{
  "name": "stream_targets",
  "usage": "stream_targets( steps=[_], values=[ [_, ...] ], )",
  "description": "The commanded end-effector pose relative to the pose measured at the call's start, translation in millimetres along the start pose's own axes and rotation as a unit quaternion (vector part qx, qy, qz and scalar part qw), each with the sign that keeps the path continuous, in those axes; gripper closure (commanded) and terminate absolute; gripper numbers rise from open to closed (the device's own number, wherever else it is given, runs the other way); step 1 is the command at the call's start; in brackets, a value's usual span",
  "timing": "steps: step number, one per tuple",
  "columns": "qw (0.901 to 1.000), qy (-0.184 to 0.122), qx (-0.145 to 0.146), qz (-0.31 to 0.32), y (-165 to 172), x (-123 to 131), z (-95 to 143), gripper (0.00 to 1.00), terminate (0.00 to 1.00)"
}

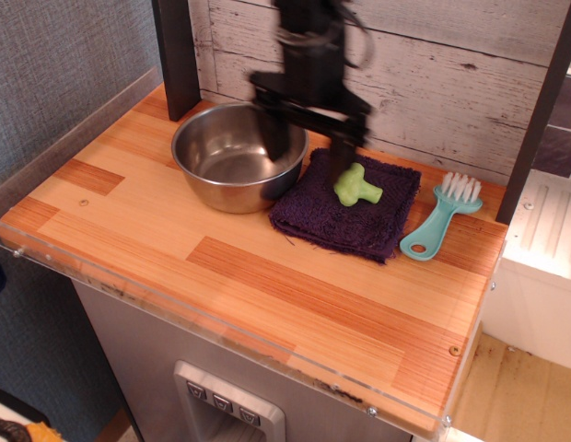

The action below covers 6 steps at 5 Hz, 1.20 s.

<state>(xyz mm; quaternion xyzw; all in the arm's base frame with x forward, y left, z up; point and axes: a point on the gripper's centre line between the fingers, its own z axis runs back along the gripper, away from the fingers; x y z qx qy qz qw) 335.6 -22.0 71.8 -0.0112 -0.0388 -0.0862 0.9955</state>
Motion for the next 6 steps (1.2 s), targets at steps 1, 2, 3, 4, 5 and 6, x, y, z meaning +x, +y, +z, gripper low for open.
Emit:
stream_targets(
  steps=[1,2,3,4,5,6],
  values=[
    [0.9975,-0.021,0.018,-0.066,-52,38,5,0.00,0.00],
    [0.9955,-0.013,0.022,-0.091,-76,59,-6,0.00,0.00],
    [0.9943,-0.006,0.024,-0.103,-91,69,-19,0.00,0.00],
    [0.9923,0.007,0.025,-0.121,-104,71,-30,0.00,0.00],
    [0.9925,0.025,0.032,-0.115,-104,68,-41,0.00,0.00],
    [0.9943,0.033,0.022,-0.099,-99,63,-50,0.00,0.00]
  ],
)
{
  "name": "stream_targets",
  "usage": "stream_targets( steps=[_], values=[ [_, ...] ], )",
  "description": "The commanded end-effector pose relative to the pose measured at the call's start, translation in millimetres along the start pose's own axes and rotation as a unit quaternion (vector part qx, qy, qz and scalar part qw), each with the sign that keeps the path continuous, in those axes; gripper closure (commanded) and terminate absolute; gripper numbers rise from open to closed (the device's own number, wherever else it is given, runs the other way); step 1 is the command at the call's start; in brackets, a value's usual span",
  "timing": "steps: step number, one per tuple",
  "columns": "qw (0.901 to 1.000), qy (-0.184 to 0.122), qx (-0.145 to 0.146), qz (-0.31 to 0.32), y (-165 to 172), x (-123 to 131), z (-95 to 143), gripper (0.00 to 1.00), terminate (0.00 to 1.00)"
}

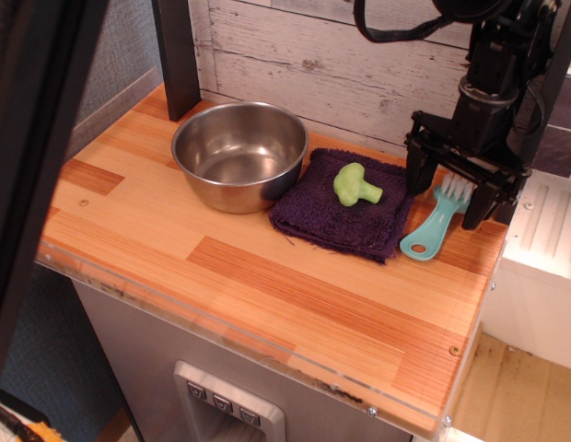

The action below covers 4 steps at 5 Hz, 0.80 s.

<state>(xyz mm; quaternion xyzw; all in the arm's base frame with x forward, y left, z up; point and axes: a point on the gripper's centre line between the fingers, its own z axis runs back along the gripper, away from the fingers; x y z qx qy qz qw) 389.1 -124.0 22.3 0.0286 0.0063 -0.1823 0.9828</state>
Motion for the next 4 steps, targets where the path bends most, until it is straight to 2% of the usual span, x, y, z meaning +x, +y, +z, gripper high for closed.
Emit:
stream_targets(
  steps=[1,2,3,4],
  values=[
    [0.9997,-0.011,-0.022,0.001,-8,-8,-4,0.00,0.00],
    [0.9996,-0.007,-0.026,0.002,-7,-10,-9,1.00,0.00],
    [0.9994,-0.015,-0.032,-0.004,-4,-16,-5,1.00,0.00],
    [0.9978,-0.052,-0.036,-0.019,-2,-21,19,1.00,0.00]
  ],
)
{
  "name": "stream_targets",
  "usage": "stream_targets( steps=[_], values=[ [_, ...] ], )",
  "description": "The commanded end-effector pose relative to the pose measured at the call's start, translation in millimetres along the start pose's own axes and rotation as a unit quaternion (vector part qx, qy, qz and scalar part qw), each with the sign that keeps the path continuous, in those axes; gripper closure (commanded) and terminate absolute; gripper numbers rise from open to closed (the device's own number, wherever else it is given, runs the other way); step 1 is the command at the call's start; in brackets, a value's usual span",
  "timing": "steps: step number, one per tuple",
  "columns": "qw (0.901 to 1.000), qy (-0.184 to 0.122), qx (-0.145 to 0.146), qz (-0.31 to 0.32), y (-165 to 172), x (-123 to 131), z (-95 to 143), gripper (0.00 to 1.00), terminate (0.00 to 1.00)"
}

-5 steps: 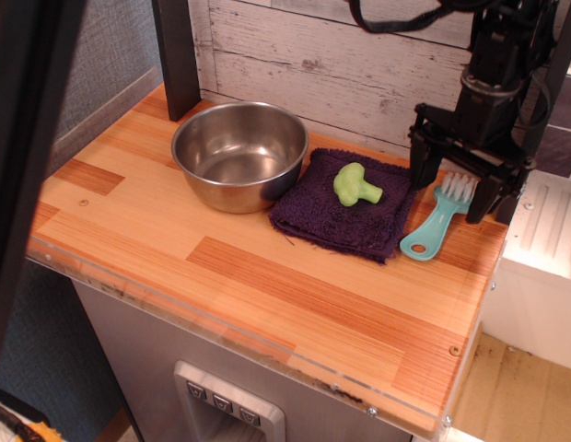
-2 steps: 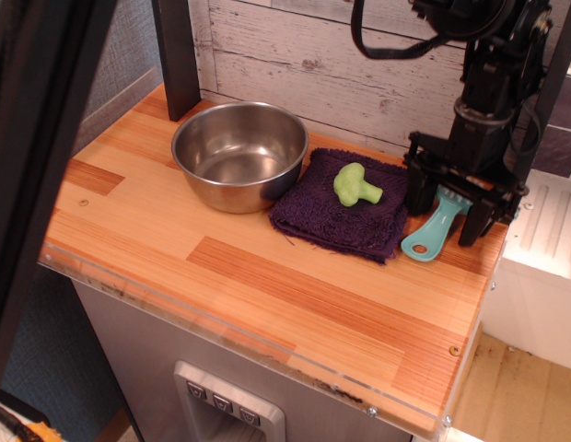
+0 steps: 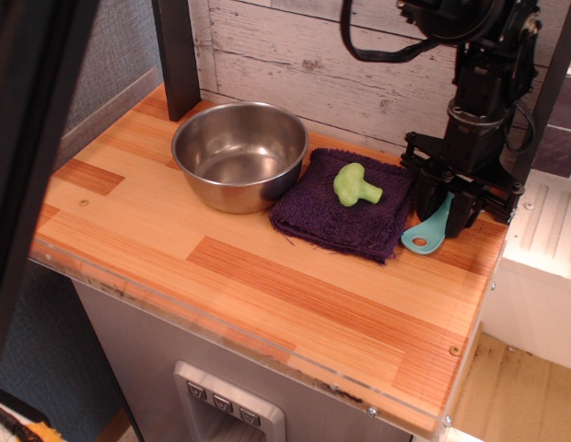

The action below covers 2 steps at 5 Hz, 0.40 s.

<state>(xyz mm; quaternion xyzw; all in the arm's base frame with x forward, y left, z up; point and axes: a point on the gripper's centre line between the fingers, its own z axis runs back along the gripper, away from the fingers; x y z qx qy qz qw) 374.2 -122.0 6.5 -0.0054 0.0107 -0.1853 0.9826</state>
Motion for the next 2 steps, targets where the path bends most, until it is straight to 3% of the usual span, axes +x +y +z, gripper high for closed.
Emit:
stream_targets(
  steps=[1,2],
  values=[
    [0.9940,-0.101,-0.018,-0.037,0,-15,65,1.00,0.00],
    [0.9884,-0.148,-0.016,-0.030,16,-44,100,1.00,0.00]
  ],
)
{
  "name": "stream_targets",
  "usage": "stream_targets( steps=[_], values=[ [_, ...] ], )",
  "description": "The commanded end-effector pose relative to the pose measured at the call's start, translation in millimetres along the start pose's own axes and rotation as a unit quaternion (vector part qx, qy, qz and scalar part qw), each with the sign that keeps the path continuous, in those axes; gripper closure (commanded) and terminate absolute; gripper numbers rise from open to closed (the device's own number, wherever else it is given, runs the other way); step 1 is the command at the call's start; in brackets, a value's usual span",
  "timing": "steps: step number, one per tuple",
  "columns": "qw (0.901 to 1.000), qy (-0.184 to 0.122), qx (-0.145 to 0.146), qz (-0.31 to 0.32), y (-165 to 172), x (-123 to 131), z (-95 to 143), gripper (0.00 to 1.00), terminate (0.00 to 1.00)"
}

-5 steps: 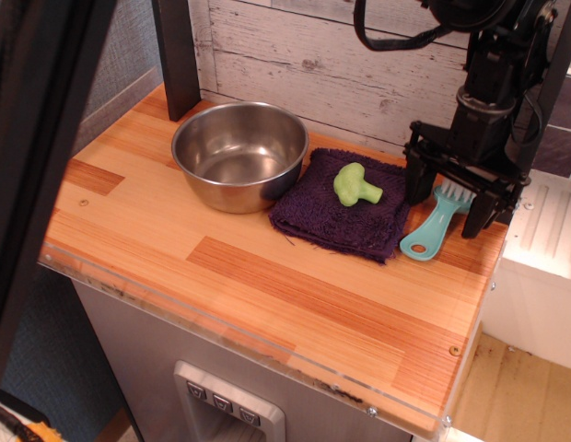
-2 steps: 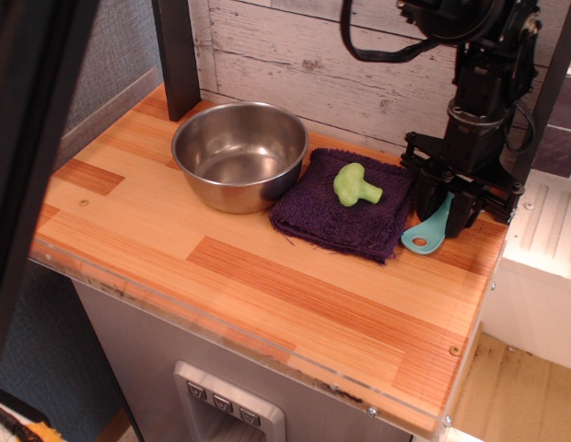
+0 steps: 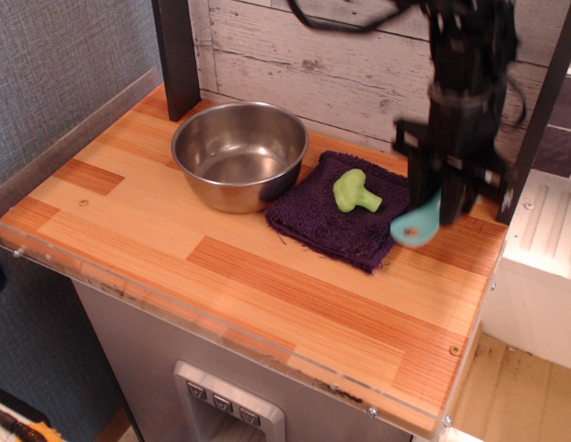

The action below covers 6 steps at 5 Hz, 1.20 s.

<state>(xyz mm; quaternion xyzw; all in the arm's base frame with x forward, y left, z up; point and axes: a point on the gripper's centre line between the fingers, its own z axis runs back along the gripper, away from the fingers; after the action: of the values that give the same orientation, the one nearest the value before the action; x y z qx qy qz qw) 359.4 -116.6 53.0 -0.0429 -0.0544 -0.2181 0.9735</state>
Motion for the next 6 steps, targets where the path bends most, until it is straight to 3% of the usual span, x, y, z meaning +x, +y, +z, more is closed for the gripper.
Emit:
stream_targets(
  steps=[1,2,4,6],
  values=[
    [0.9936,-0.072,0.046,0.073,44,-52,85,1.00,0.00],
    [0.9834,-0.036,0.072,0.163,79,-80,94,1.00,0.00],
    [0.9666,0.005,0.077,0.245,165,-127,91,1.00,0.00],
    [0.9736,0.029,0.092,0.207,250,-182,98,1.00,0.00]
  ],
)
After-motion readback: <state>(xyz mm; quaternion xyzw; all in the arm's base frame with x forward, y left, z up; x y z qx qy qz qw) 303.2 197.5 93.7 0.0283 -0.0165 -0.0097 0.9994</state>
